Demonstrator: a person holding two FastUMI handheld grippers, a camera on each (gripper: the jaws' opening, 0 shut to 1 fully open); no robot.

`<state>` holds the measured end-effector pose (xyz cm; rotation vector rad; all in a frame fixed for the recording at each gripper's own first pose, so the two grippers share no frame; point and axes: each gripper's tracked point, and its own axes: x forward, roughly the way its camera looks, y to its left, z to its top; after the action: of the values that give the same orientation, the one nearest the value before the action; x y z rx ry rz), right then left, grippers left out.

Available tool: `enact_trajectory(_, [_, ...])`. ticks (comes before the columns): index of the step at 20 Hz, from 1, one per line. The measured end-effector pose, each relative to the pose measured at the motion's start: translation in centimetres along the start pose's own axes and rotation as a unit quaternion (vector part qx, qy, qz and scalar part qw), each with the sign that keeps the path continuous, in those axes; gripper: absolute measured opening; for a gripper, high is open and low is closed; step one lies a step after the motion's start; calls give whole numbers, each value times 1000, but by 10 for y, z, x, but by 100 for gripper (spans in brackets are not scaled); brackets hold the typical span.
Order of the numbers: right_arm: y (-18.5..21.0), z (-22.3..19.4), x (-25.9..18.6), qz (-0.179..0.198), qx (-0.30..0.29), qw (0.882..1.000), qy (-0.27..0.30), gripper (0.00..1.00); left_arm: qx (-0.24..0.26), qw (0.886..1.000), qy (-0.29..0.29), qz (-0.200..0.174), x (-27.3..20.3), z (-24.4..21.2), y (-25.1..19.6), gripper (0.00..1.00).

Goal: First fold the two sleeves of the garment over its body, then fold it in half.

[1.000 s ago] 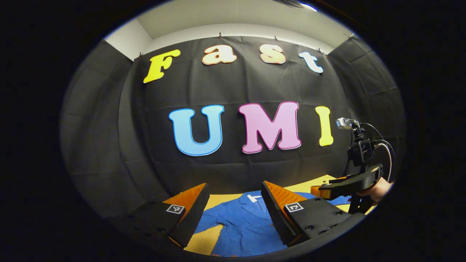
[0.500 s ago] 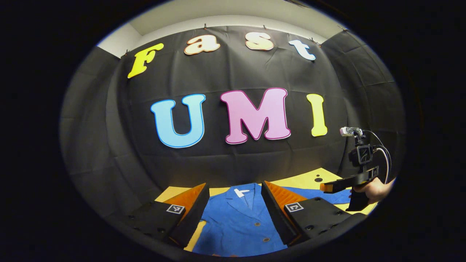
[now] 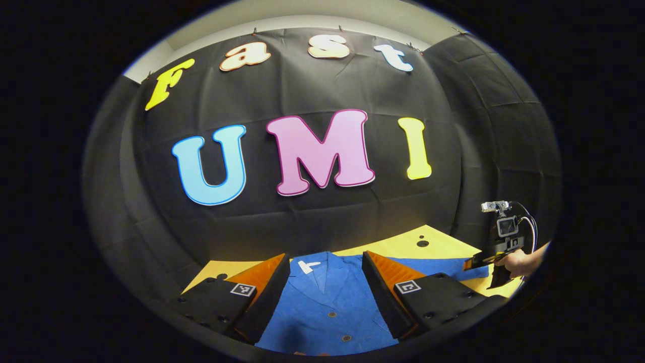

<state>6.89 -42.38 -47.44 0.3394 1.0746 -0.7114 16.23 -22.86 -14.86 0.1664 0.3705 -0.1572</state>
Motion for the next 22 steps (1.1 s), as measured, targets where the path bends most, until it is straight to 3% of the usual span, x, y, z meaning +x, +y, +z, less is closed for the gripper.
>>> enact_trajectory(3, [-20, -9, 26, -18, 37, 999, 26, 98, -2, 1000, 8, -8, 8, -2, -10, 82])
enact_trajectory(9, [-13, -18, 33, -20, 24, 999, 36, 99, 11, 1000, -6, -11, 14, 10, -22, 83])
enact_trajectory(10, [-14, -18, 32, -19, 21, 999, 41, 92, 12, 1000, -6, -12, 13, 11, -23, 83])
enact_trajectory(11, [-16, -17, 29, -16, 20, 999, 46, 98, 12, 1000, -7, -11, 13, 11, -24, 83])
enact_trajectory(14, [-24, -13, 25, -11, 29, 998, 52, 53, 7, 1000, -7, -10, 10, 9, -24, 83])
enact_trajectory(15, [-17, -17, 27, 4, 40, 998, 55, 59, 5, 1000, -6, -10, 8, 9, -22, 83])
enact_trajectory(17, [-14, -15, 28, 8, 66, 996, 63, 16, 3, 1000, -4, -5, 6, 7, -17, 83])
enact_trajectory(20, [-9, -17, 29, 23, 95, 992, 78, 15, 3, 1000, 1, 4, 3, 2, -10, 83])
enact_trajectory(21, [-1, -14, 27, 36, 106, 991, 70, 1, 4, 1000, 3, 6, 1, 0, -8, 83])
enact_trajectory(22, [6, -19, 27, 50, 107, 990, 81, 1, 6, 1000, 5, 9, 0, -2, -6, 83])
